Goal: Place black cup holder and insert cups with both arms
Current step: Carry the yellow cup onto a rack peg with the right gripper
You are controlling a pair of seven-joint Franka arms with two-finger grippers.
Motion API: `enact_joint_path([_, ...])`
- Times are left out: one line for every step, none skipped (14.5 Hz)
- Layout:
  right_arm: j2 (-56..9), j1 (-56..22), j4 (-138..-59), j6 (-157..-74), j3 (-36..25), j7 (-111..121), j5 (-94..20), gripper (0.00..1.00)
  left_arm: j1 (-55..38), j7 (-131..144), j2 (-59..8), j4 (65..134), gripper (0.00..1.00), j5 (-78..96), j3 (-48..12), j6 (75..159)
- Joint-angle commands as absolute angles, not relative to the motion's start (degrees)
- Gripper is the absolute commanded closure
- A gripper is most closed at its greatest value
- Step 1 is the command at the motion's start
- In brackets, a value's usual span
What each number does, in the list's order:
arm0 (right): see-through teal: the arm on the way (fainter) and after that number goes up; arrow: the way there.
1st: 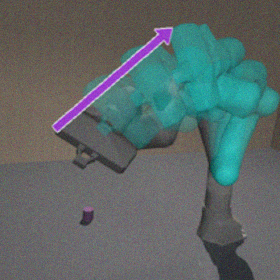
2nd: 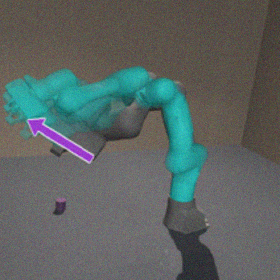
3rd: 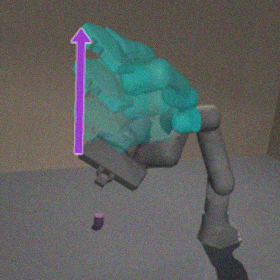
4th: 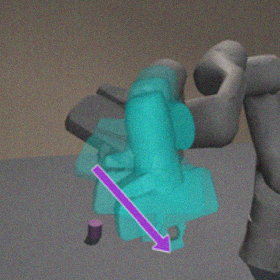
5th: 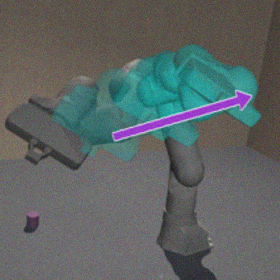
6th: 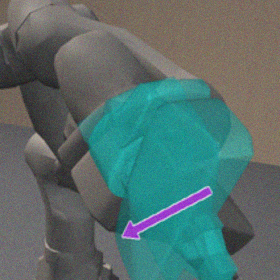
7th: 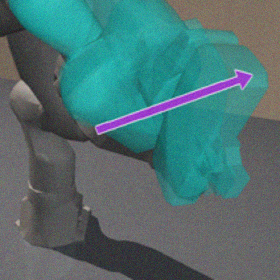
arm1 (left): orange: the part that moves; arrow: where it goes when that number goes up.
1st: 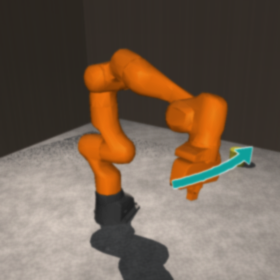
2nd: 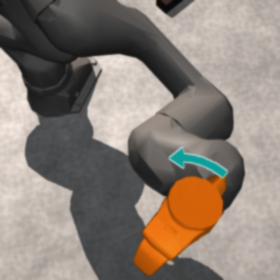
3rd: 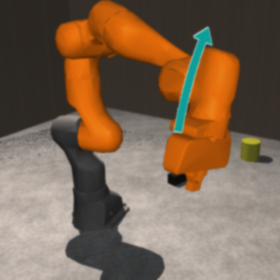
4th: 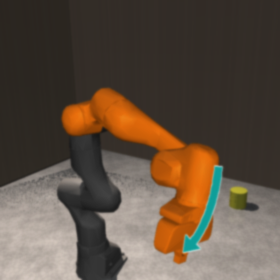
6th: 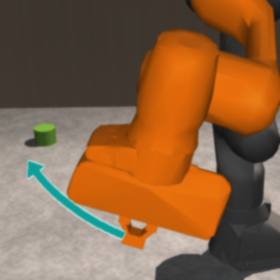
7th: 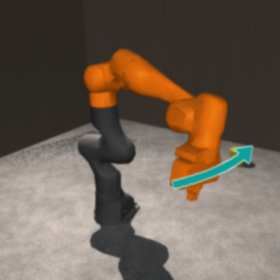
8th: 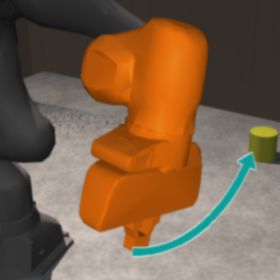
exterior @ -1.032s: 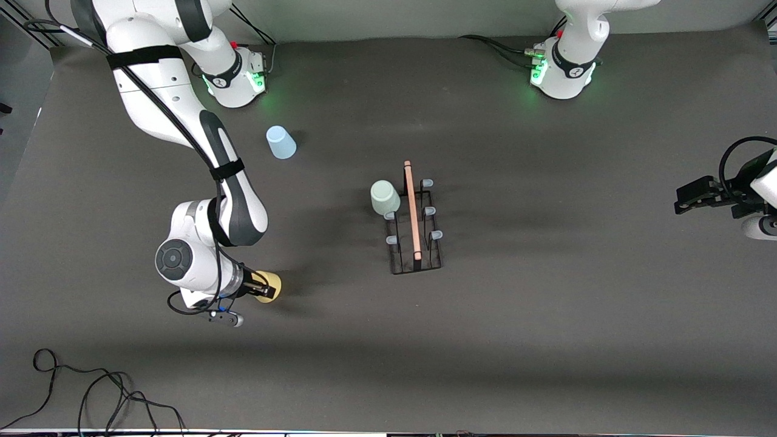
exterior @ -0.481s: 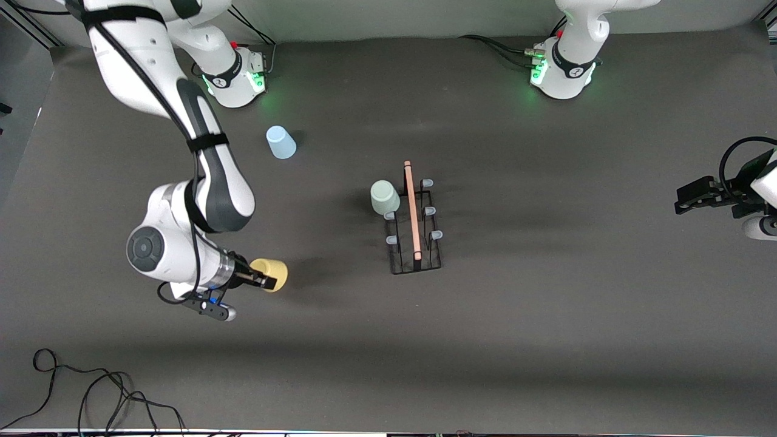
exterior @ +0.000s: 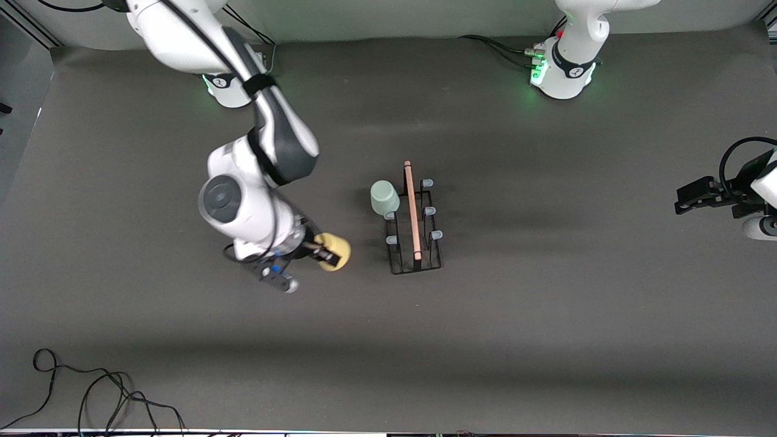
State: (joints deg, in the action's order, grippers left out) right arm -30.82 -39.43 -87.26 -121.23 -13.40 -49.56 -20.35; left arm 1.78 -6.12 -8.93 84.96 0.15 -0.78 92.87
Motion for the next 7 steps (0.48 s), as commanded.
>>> enact_joint_path([-31.46,-43.4,-84.73,-120.59,-14.15,-57.63,-20.48,0.76,1.32,-5.27,-8.61,84.99,0.0,-0.79,-0.53,92.29])
enact_joint_path([-31.73,-45.07,-84.12,-120.67,-14.24,-60.27,-20.3,0.76,1.32,-5.27,-8.61,84.9,0.0,-0.79,-0.53,92.37])
enact_joint_path([-32.08,-46.39,-83.85,-120.85,-14.33,-62.47,-19.69,0.76,1.32,-5.27,-8.61,84.9,0.0,-0.7,-0.53,92.37])
enact_joint_path([-32.17,-47.19,-83.76,-121.11,-14.33,-64.49,-18.38,0.76,1.32,-5.27,-8.61,84.99,0.0,-0.79,-0.53,92.37])
enact_joint_path([-32.86,-47.89,-83.15,-121.2,-14.24,-66.51,-16.98,0.76,1.32,-5.36,-8.7,84.99,0.0,-0.79,-0.53,92.37])
enact_joint_path([-34.0,-48.25,-81.75,-121.2,-14.24,-68.1,-16.01,0.76,1.32,-5.36,-8.7,84.99,0.0,-0.79,-0.53,92.37])
enact_joint_path([-35.14,-48.86,-80.43,-121.2,-14.24,-69.25,-15.47,0.76,1.32,-5.36,-8.7,84.99,0.0,-0.79,-0.53,92.37])
